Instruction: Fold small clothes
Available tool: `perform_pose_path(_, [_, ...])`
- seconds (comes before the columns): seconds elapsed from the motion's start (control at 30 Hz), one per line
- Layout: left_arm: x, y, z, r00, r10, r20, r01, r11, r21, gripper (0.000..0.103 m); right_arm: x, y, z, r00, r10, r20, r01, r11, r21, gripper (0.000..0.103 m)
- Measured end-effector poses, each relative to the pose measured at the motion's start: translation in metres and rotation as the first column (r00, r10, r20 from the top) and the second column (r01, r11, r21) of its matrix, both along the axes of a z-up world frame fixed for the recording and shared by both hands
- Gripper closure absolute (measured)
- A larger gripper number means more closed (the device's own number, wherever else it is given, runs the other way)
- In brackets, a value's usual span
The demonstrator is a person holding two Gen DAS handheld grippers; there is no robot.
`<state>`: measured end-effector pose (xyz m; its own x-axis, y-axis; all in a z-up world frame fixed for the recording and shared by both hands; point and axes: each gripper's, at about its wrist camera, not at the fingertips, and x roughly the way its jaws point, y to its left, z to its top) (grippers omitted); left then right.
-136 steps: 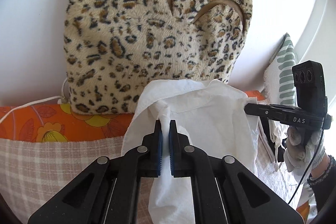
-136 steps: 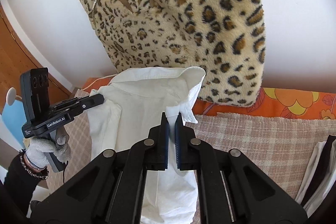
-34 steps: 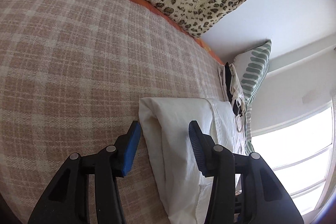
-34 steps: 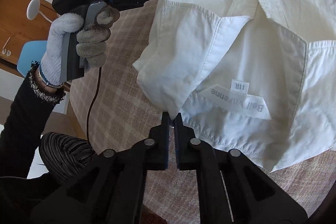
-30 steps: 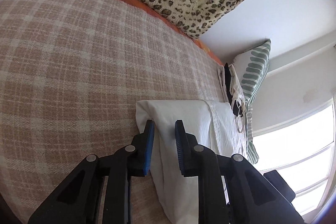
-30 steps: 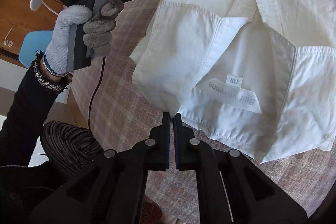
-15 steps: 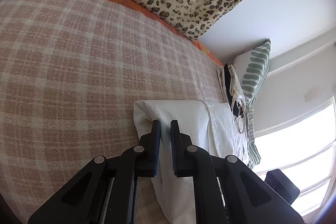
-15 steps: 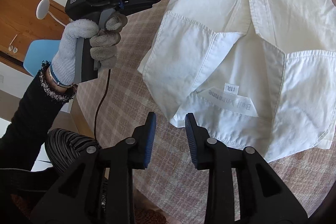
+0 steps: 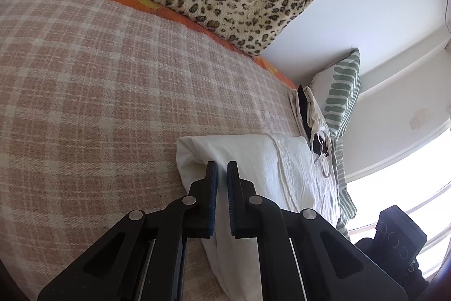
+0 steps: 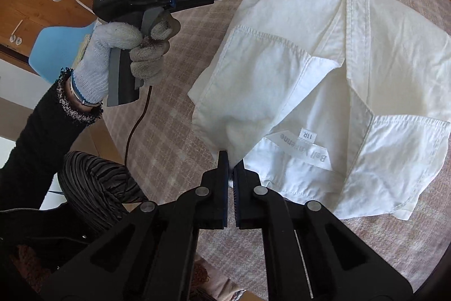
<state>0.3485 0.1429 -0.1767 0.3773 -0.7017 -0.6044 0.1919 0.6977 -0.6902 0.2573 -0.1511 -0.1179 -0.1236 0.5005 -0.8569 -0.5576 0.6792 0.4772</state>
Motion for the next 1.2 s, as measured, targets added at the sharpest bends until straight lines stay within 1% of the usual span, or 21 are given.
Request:
perform_pose_path(0.07, [-0.002,0.000,-0.001,1.000,0.011,0.025,-0.012,0.999,0.035,0.099,-0.001,0.001,0.001,1.000,0.019,0.001,-0.019,1.000,0.002,0.099])
perform_pose_path(0.1, [-0.002,0.000,-0.005,1.000,0.015,0.015,-0.016,0.999,0.039,0.099,-0.003,0.004,-0.004,1.000,0.020,-0.008,-0.020,1.000,0.006,0.099])
perform_pose_path(0.13, [-0.001,-0.001,-0.010,1.000,0.023,0.000,-0.023,0.998,0.053,0.099,-0.005,0.006,-0.012,1.000,0.021,-0.024,-0.020,1.000,0.014,0.099])
perform_pose_path(0.23, [-0.004,-0.008,-0.019,1.000,0.009,-0.015,-0.007,0.993,0.121,0.099,-0.011,0.011,-0.043,0.999,0.021,-0.048,-0.023,0.999,-0.037,0.099])
perform_pose_path(0.3, [-0.005,-0.008,-0.018,1.000,0.005,-0.025,-0.002,0.991,0.137,0.099,-0.011,0.012,-0.047,0.998,0.023,-0.058,-0.025,0.999,-0.037,0.099])
perform_pose_path(0.37, [-0.006,-0.002,-0.012,0.999,0.010,-0.031,-0.005,0.988,0.157,0.099,-0.015,0.013,-0.039,0.998,0.035,-0.044,-0.035,0.999,-0.019,0.099])
perform_pose_path(0.4, [-0.008,0.003,-0.007,1.000,0.023,-0.022,-0.019,0.986,0.165,0.099,-0.015,0.010,-0.034,0.999,0.026,-0.046,-0.026,1.000,-0.003,0.096])
perform_pose_path(0.47, [-0.015,0.013,0.006,0.998,0.057,0.013,-0.059,0.982,0.178,0.099,-0.019,0.000,-0.018,0.999,0.025,-0.043,-0.023,0.998,0.053,0.096])
perform_pose_path(0.5, [-0.020,0.016,0.012,0.998,0.063,0.029,-0.067,0.983,0.168,0.099,-0.022,-0.007,-0.009,0.999,0.029,-0.036,-0.026,0.996,0.081,0.096])
perform_pose_path(0.57, [-0.033,0.014,0.025,0.996,0.044,0.081,-0.058,0.982,0.179,0.098,-0.027,-0.025,0.011,1.000,0.029,0.003,-0.029,0.988,0.151,0.095])
perform_pose_path(0.63, [-0.046,0.006,0.033,0.991,0.010,0.133,-0.034,0.983,0.180,0.098,-0.026,-0.047,0.027,0.998,-0.017,0.065,0.004,0.982,0.191,0.094])
perform_pose_path(0.7, [-0.053,-0.009,0.032,0.990,-0.038,0.133,0.012,0.982,0.186,0.098,-0.013,-0.072,0.037,0.986,-0.118,0.118,0.089,0.971,0.224,0.094])
perform_pose_path(0.77, [-0.057,-0.026,0.025,0.989,-0.084,0.124,0.056,0.976,0.210,0.098,0.007,-0.093,0.039,0.962,-0.224,0.156,0.183,0.954,0.238,0.094])
perform_pose_path(0.83, [-0.058,-0.038,0.015,0.989,-0.101,0.111,0.070,0.966,0.248,0.098,0.026,-0.104,0.035,0.926,-0.308,0.217,0.268,0.943,0.196,0.094])
perform_pose_path(0.87, [-0.057,-0.040,0.009,0.991,-0.098,0.090,0.075,0.969,0.236,0.098,0.035,-0.109,0.029,0.911,-0.348,0.221,0.311,0.932,0.186,0.094])
perform_pose_path(0.9, [-0.056,-0.042,0.003,0.993,-0.098,0.066,0.081,0.972,0.222,0.098,0.043,-0.115,0.021,0.908,-0.374,0.190,0.339,0.921,0.194,0.094])
perform_pose_path(0.93, [-0.056,-0.042,-0.003,0.994,-0.097,0.050,0.084,0.972,0.222,0.098,0.049,-0.120,0.012,0.909,-0.388,0.154,0.356,0.913,0.197,0.094])
perform_pose_path(1.0, [-0.057,-0.043,-0.009,0.994,-0.098,0.045,0.085,0.970,0.228,0.098,0.056,-0.130,-0.002,0.907,-0.400,0.132,0.379,0.912,0.156,0.094])
perform_pose_path(1.07, [-0.060,-0.044,-0.012,0.993,-0.105,0.045,0.092,0.967,0.239,0.098,0.052,-0.135,-0.018,0.915,-0.385,0.119,0.373,0.921,0.111,0.094])
perform_pose_path(1.13, [-0.063,-0.045,-0.014,0.992,-0.116,0.045,0.102,0.964,0.244,0.098,0.043,-0.137,-0.037,0.922,-0.379,0.078,0.371,0.924,0.094,0.094])
perform_pose_path(1.2, [-0.064,-0.043,-0.011,0.992,-0.121,0.041,0.108,0.964,0.242,0.098,0.041,-0.140,-0.039,0.925,-0.373,0.068,0.366,0.925,0.098,0.094])
